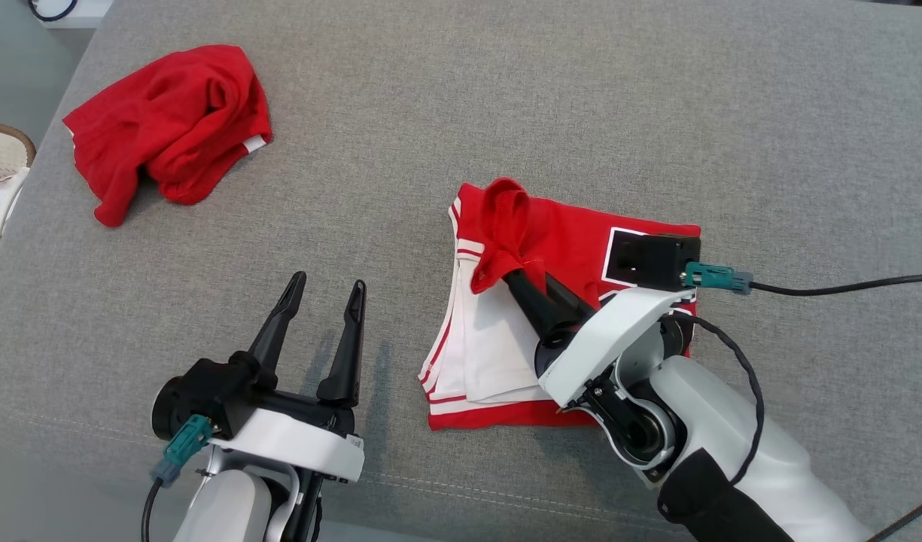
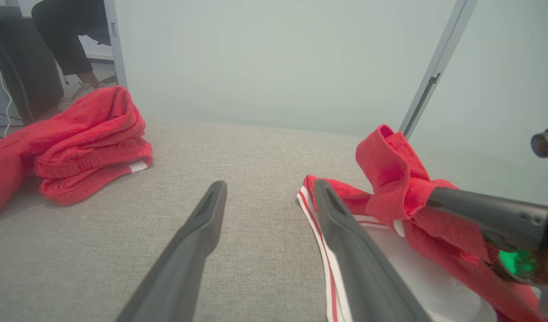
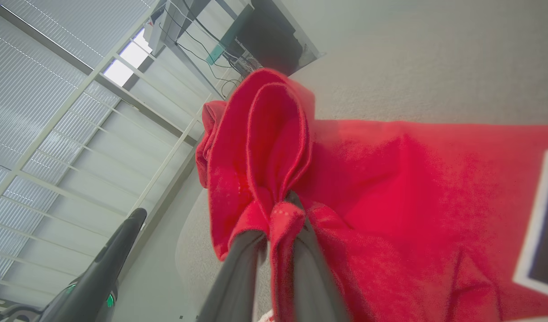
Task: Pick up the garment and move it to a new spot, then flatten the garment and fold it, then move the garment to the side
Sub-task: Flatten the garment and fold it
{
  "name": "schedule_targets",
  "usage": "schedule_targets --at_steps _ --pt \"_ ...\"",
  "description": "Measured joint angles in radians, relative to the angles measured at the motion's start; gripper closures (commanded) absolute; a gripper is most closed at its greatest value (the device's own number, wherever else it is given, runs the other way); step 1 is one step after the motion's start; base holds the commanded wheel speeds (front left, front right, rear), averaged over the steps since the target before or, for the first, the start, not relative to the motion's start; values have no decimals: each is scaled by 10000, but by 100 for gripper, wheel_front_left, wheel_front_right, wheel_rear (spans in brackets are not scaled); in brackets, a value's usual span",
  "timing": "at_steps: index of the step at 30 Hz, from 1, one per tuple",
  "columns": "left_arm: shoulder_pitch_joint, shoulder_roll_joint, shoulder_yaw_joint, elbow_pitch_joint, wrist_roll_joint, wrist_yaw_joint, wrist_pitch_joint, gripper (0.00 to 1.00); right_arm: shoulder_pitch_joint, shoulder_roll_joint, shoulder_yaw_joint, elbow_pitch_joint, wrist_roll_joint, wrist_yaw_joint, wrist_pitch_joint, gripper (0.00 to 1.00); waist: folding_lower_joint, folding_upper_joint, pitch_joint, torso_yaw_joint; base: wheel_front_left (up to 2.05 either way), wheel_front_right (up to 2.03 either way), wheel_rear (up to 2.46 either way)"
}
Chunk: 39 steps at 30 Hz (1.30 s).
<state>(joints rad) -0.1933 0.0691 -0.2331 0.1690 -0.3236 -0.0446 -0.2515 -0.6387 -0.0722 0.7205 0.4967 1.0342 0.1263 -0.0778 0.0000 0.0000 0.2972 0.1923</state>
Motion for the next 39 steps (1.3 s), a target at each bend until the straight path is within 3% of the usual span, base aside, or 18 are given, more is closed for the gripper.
schedule_targets --at_steps 1,9,14,20,24,30,39 --pt "0 -17 0 10 17 -4 0 0 -111 4 184 71 217 0 -35 0 0 0 14 6 0 0 0" --pt "0 -157 19 79 69 -84 0 0 -753 0 1538 -59 1202 0 -460 0 0 0 16 -64 0 0 0" --pt "0 -171 140 96 102 -90 0 0 -908 -211 1273 -853 504 0 -1260 0 0 0 -70 -174 0 0 0" --pt "18 -117 405 102 161 -113 0 0 -244 -1954 -1087 -2326 -1450 0 -1709 0 0 1 -269 -436 0 0 0" --pt "52 69 564 59 242 -69 -2 0 1212 -2497 -3126 -3273 -3231 0 -1726 0 0 0 -405 -692 0 0 0" --pt "82 276 742 17 251 4 2 0 3196 -2418 -5373 -3889 -5522 0 -1739 0 0 0 -595 -1048 0 0 0" --pt "458 606 1062 -290 238 255 61 0 5011 -1540 -6261 -4123 -6767 0 -1737 0 0 0 -823 -1513 0 0 0"
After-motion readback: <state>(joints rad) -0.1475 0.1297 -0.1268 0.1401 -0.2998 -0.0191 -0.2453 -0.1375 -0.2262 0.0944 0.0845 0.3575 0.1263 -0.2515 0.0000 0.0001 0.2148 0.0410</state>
